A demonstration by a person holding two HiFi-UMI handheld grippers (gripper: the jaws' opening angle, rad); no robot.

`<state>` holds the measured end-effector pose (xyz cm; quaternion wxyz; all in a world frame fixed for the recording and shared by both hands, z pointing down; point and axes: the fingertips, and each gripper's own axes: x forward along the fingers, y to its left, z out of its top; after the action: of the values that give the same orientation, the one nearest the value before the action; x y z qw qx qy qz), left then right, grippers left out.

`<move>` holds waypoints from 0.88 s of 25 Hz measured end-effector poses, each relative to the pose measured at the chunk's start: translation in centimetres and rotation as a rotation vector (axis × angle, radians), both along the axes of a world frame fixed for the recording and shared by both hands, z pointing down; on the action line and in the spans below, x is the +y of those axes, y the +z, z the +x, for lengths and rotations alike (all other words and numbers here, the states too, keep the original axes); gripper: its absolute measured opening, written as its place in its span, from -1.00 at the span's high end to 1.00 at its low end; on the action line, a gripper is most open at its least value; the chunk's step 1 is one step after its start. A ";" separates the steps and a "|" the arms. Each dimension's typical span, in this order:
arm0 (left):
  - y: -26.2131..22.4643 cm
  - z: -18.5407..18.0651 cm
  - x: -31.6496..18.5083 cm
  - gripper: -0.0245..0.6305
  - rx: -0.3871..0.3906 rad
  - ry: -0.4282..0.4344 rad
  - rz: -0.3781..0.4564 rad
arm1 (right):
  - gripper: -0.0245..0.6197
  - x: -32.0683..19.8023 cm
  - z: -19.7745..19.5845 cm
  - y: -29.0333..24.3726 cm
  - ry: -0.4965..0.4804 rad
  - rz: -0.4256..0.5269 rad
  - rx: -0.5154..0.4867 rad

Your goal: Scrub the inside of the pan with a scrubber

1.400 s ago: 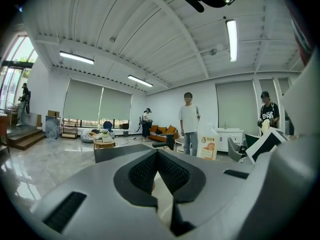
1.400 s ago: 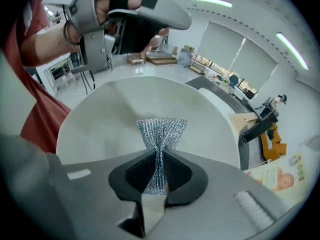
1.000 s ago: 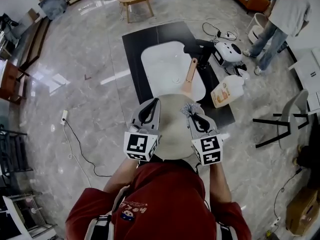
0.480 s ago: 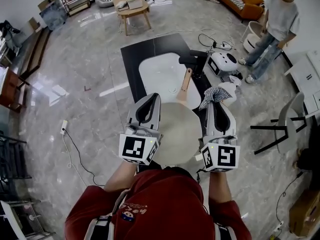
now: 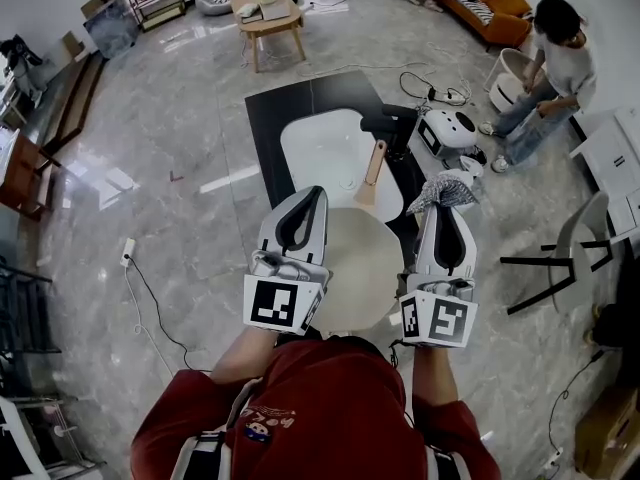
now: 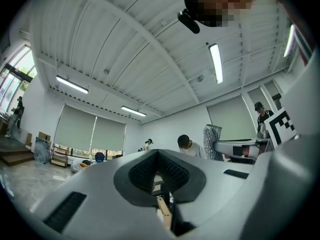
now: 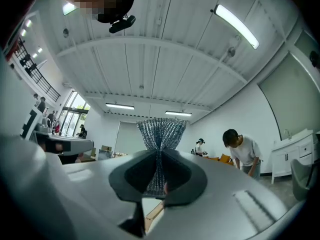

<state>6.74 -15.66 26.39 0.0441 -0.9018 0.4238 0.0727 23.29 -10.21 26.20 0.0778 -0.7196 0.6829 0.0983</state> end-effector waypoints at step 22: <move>0.8 -0.5 -0.5 0.91 -0.007 -0.034 -0.009 | 0.77 -0.3 0.6 0.9 0.029 -0.035 0.037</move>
<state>6.25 -16.20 27.16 0.0424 -0.8949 0.4391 0.0670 23.85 -10.55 27.06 0.0513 -0.7287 0.6754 0.1010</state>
